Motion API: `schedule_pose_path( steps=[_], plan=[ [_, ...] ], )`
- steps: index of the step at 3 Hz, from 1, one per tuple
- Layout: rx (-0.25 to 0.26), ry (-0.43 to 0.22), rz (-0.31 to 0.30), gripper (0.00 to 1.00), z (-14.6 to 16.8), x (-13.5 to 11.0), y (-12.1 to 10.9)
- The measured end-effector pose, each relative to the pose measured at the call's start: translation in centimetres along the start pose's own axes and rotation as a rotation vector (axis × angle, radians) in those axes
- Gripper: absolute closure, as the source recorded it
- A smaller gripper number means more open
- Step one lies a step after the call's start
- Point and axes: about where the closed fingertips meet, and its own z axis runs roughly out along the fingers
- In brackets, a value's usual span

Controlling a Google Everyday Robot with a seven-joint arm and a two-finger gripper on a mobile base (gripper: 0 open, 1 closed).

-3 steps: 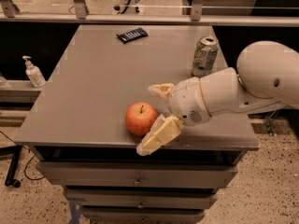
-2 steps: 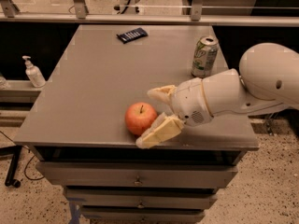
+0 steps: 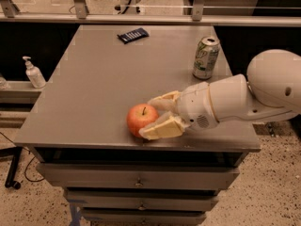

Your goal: Move apple near 7up can

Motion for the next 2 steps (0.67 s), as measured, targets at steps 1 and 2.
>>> schedule_pose_path(
  steps=[1, 2],
  plan=[
    [0.023, 0.002, 0.018, 0.87, -1.0, 0.2, -0.3],
    [0.091, 0.038, 0.005, 1.00, -4.1, 0.3, -2.6]
  ],
)
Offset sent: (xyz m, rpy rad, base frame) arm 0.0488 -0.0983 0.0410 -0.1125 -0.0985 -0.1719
